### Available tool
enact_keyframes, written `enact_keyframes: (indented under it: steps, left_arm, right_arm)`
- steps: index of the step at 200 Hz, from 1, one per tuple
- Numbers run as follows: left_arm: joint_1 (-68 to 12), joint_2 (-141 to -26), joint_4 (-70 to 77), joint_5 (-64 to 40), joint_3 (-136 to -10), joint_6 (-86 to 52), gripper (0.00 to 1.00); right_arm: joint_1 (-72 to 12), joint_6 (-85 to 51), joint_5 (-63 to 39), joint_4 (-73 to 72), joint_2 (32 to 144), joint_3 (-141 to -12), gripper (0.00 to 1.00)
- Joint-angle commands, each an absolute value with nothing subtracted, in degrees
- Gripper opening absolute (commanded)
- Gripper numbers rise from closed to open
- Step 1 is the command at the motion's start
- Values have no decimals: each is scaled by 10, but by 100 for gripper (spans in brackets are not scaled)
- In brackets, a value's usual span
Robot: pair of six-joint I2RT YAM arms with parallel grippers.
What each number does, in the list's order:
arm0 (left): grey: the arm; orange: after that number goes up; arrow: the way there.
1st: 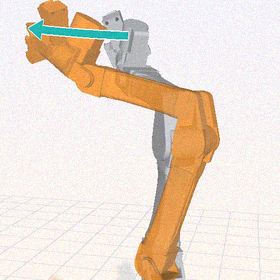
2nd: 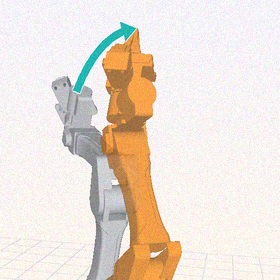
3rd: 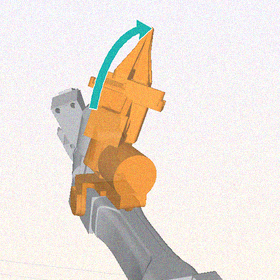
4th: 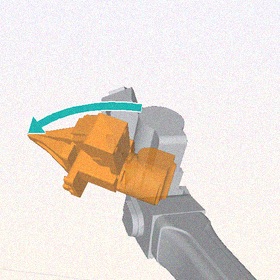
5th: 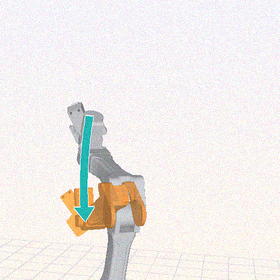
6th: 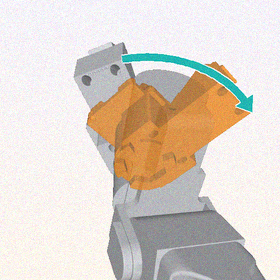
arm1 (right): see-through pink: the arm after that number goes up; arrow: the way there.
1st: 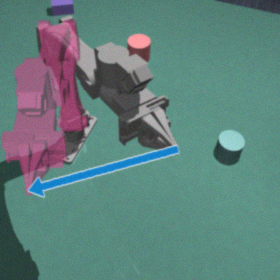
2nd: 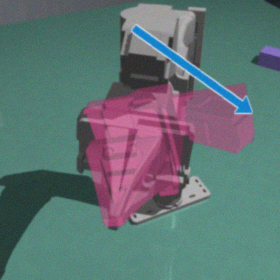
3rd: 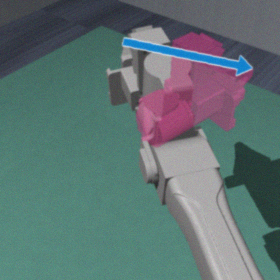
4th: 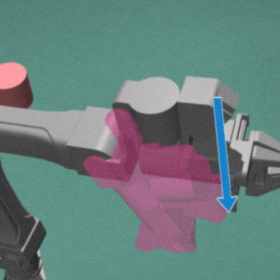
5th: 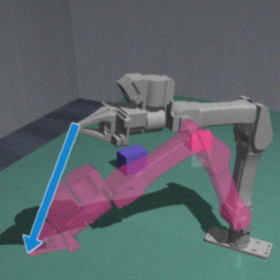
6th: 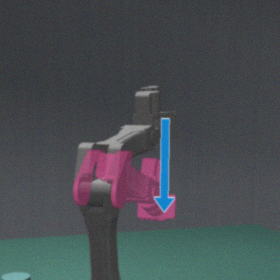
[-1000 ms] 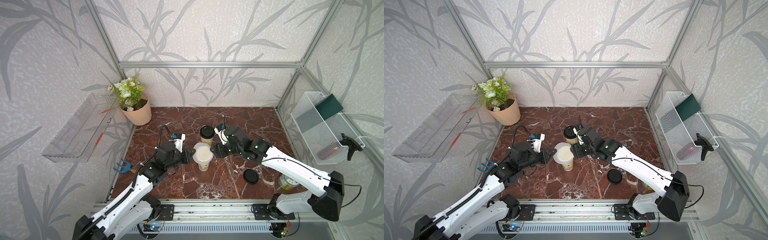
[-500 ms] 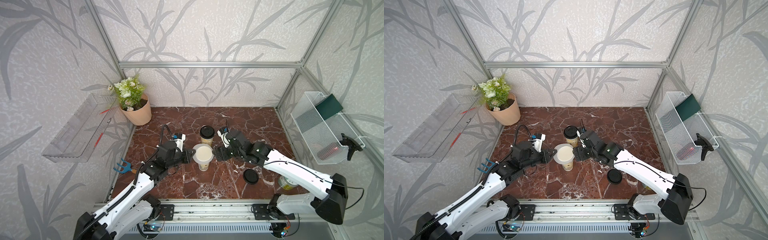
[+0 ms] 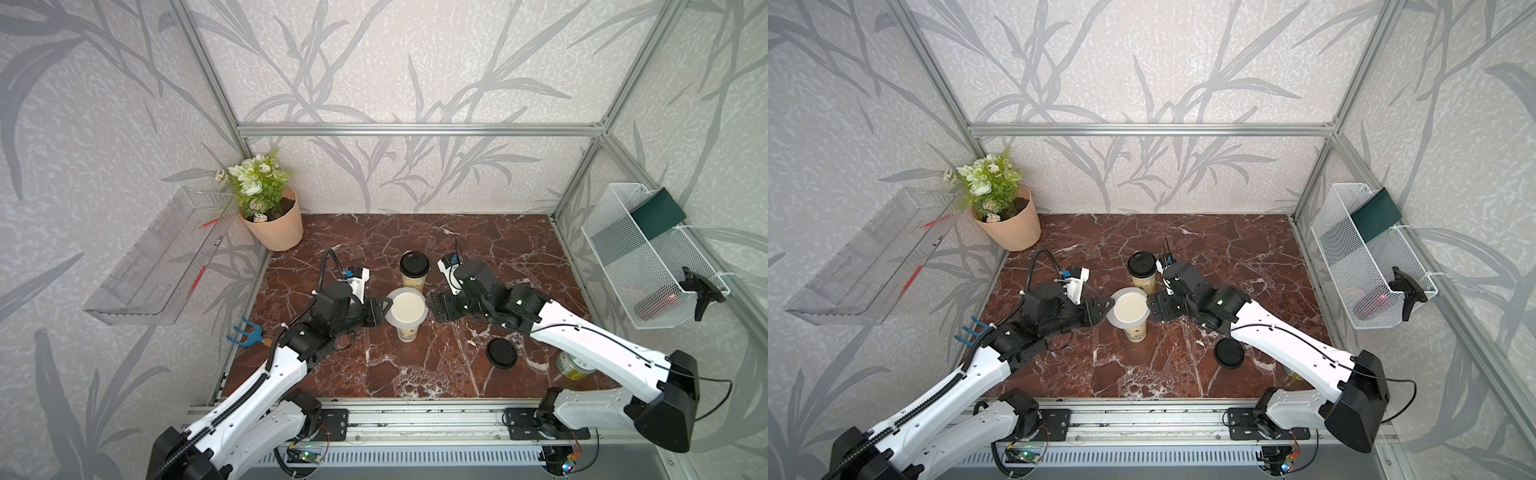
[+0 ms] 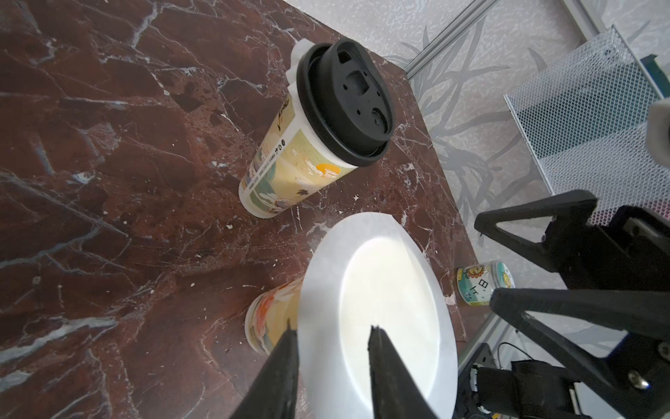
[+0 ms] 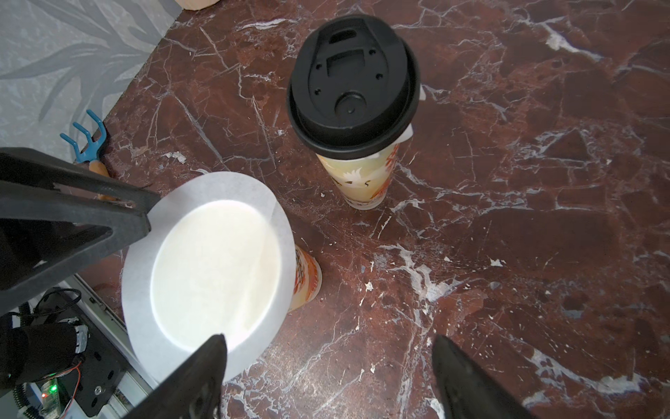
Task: Put the leak-proof paper on the milk tea cups
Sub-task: Place the leak-proof paper at the cup, then pick up the cup lid from the center of the board.
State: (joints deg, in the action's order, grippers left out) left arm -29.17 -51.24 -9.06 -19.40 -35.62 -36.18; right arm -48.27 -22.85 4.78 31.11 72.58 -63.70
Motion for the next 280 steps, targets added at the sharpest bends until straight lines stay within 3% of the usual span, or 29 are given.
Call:
enact_keyframes:
  steps: [1, 29, 60, 111, 145, 167, 207, 260, 280]
  left_arm:
    - [-289, -520, -83, -201, -379, -368, 25]
    - [-290, -527, -87, -199, -377, -367, 22]
    - [-285, -510, -113, -166, -377, -357, 28]
    - [-281, -478, -142, -139, -390, -341, 51]
    - [-278, -450, -142, -83, -386, -332, 76]
    - [-277, -437, -119, -44, -365, -338, 82]
    - [-277, -433, -109, -8, -354, -309, 83]
    - [-277, -416, -92, -7, -335, -296, 83]
    - [-277, -416, -91, -9, -334, -295, 83]
  right_arm:
    - [-476, -237, 64, 311, 702, -624, 90]
    - [-474, -238, 62, 310, 695, -617, 91]
    - [-471, -238, 61, 310, 692, -614, 91]
    - [-450, -263, 127, 373, 670, -589, 93]
    - [-403, -334, 180, 440, 638, -502, 94]
    - [-377, -382, 179, 467, 641, -446, 95]
    - [-351, -417, 161, 466, 685, -394, 95]
    - [-324, -436, 127, 424, 691, -350, 80]
    - [-317, -439, 137, 431, 695, -347, 80]
